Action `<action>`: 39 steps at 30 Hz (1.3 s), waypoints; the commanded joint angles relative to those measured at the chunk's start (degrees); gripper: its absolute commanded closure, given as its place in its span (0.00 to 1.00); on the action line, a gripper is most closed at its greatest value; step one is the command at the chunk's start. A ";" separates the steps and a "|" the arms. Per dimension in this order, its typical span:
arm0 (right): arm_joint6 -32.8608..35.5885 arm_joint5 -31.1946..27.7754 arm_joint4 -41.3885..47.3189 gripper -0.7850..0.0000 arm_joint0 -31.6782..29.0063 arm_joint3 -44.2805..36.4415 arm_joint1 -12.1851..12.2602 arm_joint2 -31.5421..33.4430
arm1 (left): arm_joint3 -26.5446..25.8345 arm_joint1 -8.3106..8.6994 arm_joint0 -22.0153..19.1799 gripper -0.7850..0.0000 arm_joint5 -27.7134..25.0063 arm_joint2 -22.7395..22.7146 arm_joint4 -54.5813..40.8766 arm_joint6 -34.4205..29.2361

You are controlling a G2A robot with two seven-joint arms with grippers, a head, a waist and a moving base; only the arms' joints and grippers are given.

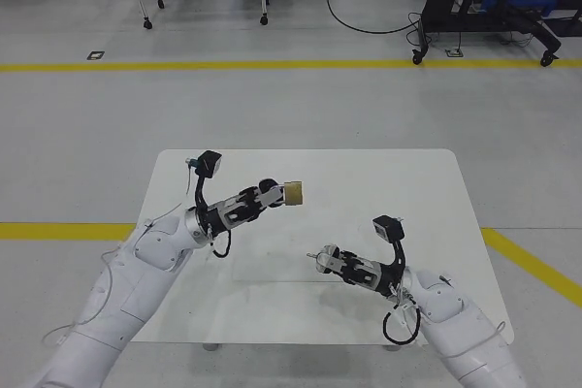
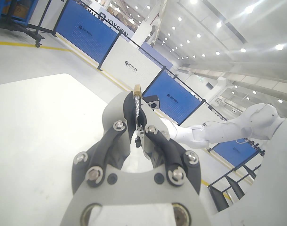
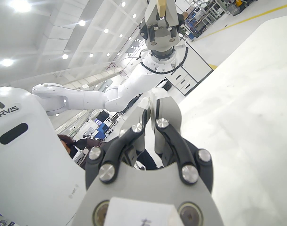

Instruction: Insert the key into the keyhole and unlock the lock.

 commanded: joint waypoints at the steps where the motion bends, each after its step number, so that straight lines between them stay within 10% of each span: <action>1: 0.00 0.00 0.02 1.00 0.00 0.00 0.00 0.00 | 0.01 0.00 -0.01 1.00 -0.07 -0.01 0.03 0.01; 18: -8.68 -6.31 6.50 1.00 -3.68 -4.08 -0.89 3.85 | 2.75 -1.91 -2.17 1.00 32.69 5.73 -30.21 -23.22; 39: -27.32 -4.09 -19.23 1.00 -3.97 -2.96 -5.35 3.03 | 6.90 -4.61 -4.22 1.00 43.66 7.11 -36.02 -29.80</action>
